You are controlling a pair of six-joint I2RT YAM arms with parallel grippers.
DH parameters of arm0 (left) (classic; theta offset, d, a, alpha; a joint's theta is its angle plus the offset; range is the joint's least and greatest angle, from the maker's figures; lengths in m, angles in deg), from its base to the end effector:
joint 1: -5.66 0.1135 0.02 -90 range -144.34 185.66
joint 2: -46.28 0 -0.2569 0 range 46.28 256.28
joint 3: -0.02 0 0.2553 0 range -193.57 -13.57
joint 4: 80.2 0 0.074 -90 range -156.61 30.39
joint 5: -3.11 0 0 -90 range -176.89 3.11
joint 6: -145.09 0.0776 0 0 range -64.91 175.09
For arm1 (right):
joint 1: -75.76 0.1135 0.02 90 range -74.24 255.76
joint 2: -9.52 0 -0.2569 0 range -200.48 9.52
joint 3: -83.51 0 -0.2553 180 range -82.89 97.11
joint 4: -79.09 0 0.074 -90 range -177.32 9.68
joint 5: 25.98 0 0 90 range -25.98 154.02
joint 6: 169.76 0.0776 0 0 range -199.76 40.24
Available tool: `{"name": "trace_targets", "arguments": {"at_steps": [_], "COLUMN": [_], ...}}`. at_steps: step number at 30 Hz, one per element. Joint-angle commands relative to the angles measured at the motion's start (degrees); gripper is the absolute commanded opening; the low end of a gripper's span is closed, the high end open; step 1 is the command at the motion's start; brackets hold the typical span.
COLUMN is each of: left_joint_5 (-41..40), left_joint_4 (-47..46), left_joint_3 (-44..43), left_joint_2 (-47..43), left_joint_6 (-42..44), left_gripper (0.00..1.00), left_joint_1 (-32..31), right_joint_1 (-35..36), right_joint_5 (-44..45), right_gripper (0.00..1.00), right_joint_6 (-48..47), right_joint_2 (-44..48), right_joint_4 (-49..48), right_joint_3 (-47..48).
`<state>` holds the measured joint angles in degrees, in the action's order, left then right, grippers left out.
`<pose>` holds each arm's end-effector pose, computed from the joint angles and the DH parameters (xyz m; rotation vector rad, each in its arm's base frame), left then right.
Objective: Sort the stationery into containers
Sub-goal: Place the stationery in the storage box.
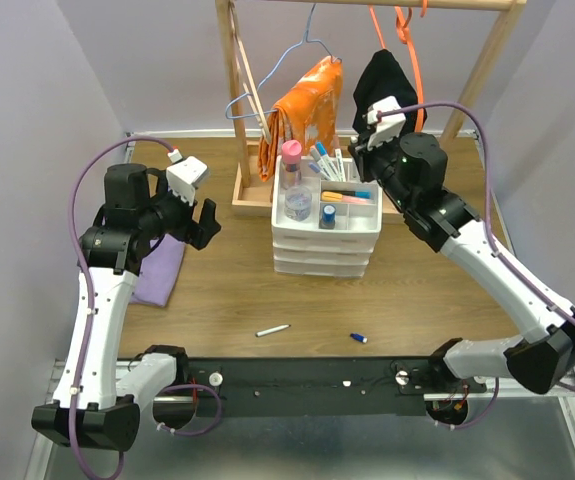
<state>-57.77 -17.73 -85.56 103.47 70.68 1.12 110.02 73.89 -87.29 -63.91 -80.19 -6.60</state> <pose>0.2191 -0.0553 0.3714 0.6496 2.0095 -0.4340 0.2898 0.1813 0.4209 -0.4630 1.5820 0.2145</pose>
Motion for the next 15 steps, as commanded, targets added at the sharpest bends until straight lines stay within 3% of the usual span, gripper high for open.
{"name": "trace_targets", "arguments": {"at_steps": [1, 9, 12, 13, 15], "left_joint_5": [1.8, 2.3, 2.7, 2.8, 3.3], "left_joint_4": [-0.8, -1.5, -1.7, -1.8, -1.8], "left_joint_3": [-2.2, -0.8, 0.0, 0.3, 0.5], "left_joint_2": [0.3, -0.5, -0.9, -1.0, -1.4], "left_joint_6": [-0.7, -1.4, -1.6, -1.6, -1.7], "left_gripper": [0.88, 0.88, 0.88, 0.88, 0.88], "left_joint_1": [0.4, 0.6, 0.7, 0.7, 0.7], "right_joint_1": [-0.9, -1.1, -1.1, -1.0, -1.0], "right_joint_5": [2.8, 3.5, 3.2, 3.1, 2.8], "right_gripper": [0.00, 0.04, 0.23, 0.34, 0.41], "right_joint_6": [-0.1, -0.5, -0.7, -0.8, -0.6], "right_joint_2": [-4.5, -5.6, -5.3, -5.2, -4.8], "right_joint_4": [-1.0, -0.9, 0.0, 0.8, 1.7], "right_joint_3": [-0.6, -1.6, -1.3, -0.7, 0.0]}}
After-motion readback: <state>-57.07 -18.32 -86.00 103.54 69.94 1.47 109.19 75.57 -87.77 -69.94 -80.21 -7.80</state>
